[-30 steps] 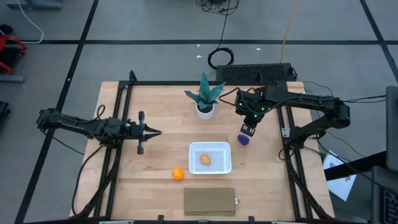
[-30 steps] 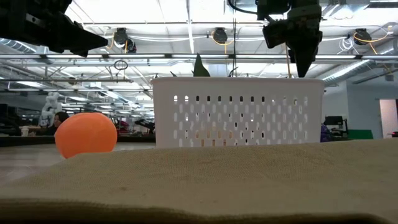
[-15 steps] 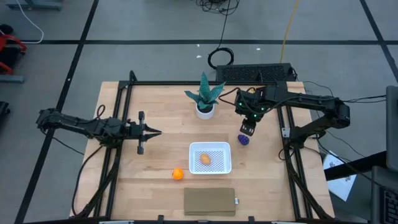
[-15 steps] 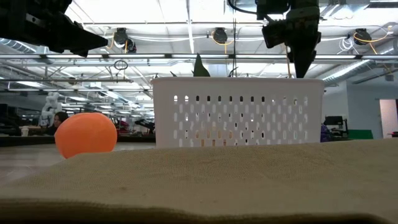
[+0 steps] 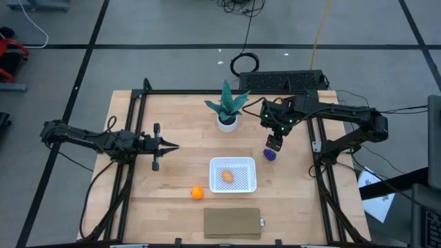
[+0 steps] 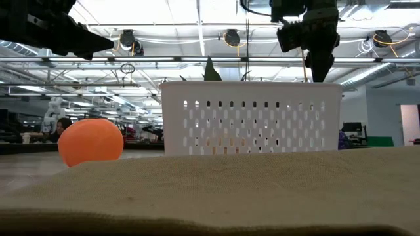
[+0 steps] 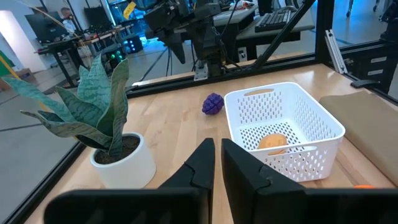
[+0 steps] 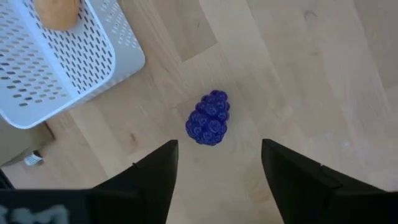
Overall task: Pick and placing Produce into tupperware
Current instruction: Put the violet grapes into the white basket
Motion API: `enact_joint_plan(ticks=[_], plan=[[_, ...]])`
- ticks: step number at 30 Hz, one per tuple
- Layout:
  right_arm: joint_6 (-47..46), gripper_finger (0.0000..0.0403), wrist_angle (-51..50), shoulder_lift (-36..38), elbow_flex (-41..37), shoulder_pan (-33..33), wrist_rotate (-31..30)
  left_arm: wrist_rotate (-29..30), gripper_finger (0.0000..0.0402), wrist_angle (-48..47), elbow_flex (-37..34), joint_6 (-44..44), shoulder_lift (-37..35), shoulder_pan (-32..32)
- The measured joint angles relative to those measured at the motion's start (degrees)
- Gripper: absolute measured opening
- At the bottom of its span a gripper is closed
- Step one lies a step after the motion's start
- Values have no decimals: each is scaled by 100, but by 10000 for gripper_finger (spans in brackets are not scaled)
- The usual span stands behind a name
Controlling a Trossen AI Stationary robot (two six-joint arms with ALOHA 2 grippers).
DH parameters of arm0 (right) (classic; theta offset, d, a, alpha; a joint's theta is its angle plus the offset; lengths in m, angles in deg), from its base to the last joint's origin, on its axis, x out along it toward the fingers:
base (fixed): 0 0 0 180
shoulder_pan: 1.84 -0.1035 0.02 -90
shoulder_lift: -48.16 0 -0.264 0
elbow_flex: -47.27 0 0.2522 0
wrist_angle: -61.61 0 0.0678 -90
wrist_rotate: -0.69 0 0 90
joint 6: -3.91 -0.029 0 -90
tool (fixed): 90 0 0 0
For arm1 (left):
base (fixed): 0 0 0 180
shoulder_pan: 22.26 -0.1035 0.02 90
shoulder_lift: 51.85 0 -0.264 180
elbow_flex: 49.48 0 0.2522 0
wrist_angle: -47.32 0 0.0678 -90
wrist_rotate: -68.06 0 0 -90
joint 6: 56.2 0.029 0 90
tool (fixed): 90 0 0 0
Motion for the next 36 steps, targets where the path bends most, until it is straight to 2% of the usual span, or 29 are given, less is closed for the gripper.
enact_joint_plan(ticks=[5,11,16,25,36], plan=[[3,239,176,0,-390,0,293,-1,33,-9,0,-94,0,0],[39,261,579,-2,-804,0,326,-1,33,-17,0,-104,-2,0],[-4,285,988,-2,-1139,0,749,-1,33,-22,0,-111,0,0],[-162,321,1429,-2,-1607,0,752,-1,33,-109,0,-111,0,0],[-219,327,1919,-2,-1899,1,736,-3,33,-128,0,-127,0,0]])
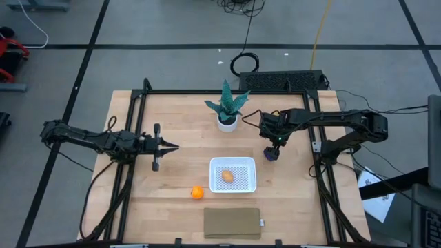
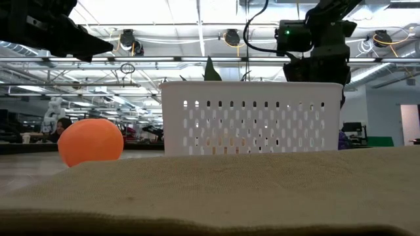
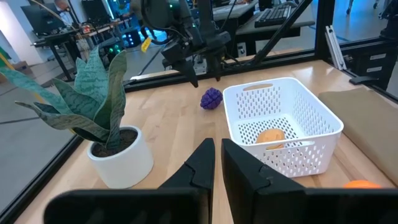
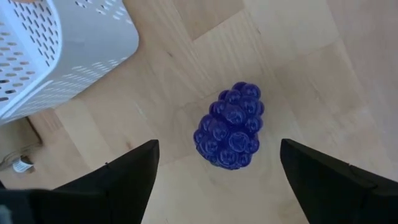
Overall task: Pick and placing Produce into tupperware
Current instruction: Put the violet grapes into the white basket
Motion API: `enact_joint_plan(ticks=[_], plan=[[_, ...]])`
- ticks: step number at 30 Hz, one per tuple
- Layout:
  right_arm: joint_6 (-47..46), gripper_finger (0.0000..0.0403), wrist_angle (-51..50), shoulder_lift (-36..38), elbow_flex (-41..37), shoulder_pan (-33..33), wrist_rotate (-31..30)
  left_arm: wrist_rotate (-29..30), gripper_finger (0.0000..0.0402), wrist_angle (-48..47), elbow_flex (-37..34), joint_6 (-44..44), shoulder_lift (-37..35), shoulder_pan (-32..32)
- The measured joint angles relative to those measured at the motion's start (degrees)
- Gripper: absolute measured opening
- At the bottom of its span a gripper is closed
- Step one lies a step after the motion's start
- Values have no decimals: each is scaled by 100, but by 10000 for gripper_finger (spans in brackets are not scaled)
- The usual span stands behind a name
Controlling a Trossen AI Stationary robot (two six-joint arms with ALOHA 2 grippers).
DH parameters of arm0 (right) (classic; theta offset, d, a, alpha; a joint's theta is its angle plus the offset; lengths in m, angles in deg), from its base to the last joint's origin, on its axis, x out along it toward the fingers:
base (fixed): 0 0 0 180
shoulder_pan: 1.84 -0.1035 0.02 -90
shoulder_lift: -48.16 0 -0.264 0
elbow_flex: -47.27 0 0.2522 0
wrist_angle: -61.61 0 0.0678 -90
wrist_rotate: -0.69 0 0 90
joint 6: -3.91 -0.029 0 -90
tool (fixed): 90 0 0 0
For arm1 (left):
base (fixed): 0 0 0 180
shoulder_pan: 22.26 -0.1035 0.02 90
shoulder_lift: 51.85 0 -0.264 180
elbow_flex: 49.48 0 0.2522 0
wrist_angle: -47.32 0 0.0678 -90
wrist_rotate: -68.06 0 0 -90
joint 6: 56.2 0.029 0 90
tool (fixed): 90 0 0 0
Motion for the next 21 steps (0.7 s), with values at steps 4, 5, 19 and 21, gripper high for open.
enact_joint_plan(ticks=[4,5,19,21], plan=[[0,327,65,0,-16,1,-14,0,33,-1,0,-33,0,0],[5,327,73,-12,-16,1,-19,0,33,-1,0,-35,-2,0],[-55,327,152,-764,-16,-3,-36,-2,33,-166,0,-50,-1,0],[-78,327,161,-829,-16,-3,-66,-2,33,-189,0,-48,0,0]])
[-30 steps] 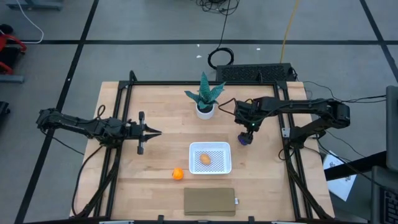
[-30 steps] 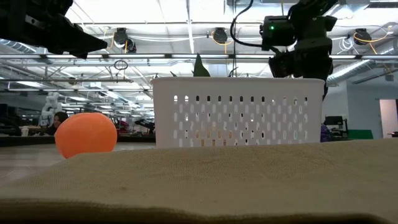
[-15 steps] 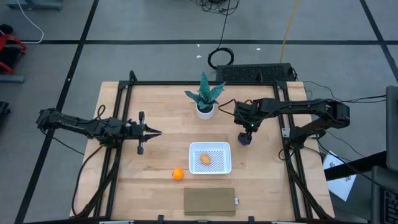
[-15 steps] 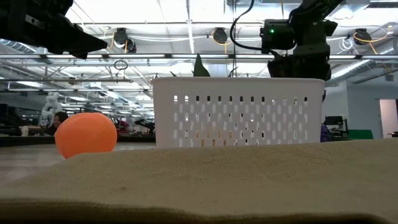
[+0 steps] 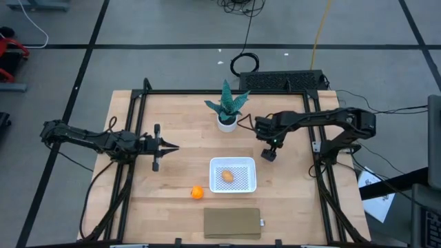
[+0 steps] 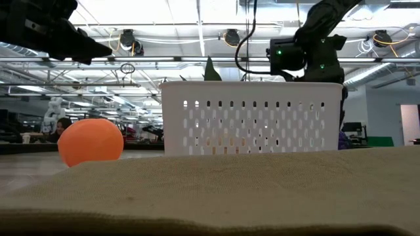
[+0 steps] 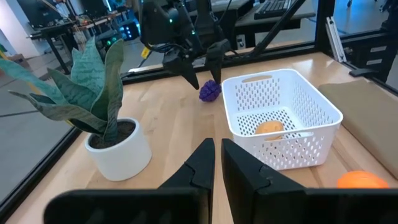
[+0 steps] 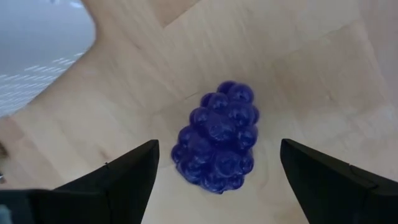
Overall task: Pick and placing Produce into tupperware
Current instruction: Put the violet grapes into the white basket
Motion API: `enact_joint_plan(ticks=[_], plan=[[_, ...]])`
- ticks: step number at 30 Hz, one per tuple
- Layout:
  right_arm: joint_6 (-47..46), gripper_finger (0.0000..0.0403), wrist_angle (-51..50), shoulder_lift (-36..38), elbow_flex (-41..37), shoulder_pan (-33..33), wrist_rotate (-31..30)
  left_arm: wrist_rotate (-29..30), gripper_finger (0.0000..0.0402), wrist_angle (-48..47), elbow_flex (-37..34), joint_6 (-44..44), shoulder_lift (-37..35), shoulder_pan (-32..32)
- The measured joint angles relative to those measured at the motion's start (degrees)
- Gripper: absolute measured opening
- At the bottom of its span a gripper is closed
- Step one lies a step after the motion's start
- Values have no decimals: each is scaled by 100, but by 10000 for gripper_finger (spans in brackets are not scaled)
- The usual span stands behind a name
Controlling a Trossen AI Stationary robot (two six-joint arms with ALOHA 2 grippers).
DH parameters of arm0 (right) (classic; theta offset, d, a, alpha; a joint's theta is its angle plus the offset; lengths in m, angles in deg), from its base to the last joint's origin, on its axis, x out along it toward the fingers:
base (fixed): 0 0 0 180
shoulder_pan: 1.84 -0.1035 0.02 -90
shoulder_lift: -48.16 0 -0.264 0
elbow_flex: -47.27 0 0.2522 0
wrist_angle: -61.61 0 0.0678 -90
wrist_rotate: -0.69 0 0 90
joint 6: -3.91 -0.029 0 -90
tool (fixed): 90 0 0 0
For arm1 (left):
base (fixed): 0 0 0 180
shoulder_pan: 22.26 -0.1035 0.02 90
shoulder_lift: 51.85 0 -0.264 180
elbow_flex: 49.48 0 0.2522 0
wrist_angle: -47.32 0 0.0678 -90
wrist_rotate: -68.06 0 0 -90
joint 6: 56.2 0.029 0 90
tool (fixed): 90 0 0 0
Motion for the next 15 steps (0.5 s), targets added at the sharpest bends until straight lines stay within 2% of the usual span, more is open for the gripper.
enact_joint_plan(ticks=[4,15], plan=[[-7,327,39,-15,0,-43,-278,0,33,-31,0,0,0,0],[-238,327,326,-21,-270,-303,-272,0,33,-28,0,-1,-1,0]])
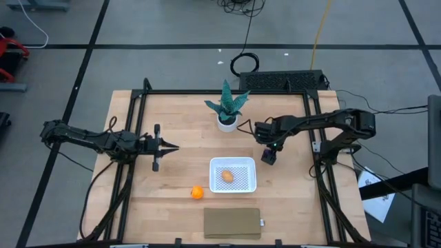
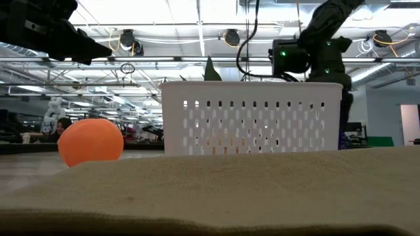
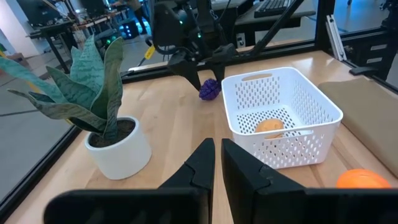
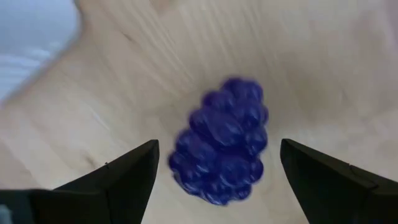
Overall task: Pick and placing Produce into tupperware
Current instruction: Put the violet grapes into the white basket
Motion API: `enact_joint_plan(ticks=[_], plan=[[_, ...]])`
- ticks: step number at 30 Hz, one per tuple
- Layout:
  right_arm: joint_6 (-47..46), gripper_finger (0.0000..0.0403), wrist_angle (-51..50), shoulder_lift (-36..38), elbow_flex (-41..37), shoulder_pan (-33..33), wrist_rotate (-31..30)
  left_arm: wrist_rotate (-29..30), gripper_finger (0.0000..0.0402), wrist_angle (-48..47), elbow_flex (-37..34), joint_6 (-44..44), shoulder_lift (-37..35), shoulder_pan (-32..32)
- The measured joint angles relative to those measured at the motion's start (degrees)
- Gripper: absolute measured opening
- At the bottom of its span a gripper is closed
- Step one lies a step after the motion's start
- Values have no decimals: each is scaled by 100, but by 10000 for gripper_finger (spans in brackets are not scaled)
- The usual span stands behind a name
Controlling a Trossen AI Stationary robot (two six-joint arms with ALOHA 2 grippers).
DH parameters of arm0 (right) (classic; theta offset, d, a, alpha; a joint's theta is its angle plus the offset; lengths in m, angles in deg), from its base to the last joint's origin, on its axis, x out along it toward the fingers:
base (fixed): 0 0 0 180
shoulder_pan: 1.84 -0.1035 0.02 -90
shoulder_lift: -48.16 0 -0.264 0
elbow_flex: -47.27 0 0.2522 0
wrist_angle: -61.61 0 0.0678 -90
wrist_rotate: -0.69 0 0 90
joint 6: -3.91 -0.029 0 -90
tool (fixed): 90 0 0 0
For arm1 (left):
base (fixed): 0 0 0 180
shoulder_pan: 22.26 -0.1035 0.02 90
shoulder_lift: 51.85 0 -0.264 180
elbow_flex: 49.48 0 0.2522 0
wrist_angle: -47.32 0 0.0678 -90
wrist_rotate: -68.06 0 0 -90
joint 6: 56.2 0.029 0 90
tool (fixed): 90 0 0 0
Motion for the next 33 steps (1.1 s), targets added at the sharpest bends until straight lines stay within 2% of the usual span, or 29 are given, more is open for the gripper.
enact_joint_plan(ticks=[9,18,22,33], plan=[[-186,327,658,18,-493,1,-6,0,33,3,0,-25,0,0],[-175,323,742,17,-519,1,-59,0,33,7,0,-40,0,0],[-135,301,742,11,-523,-8,-253,0,33,7,0,-44,0,0],[-111,210,767,7,-534,-1,-347,0,33,-28,0,-44,0,0]])
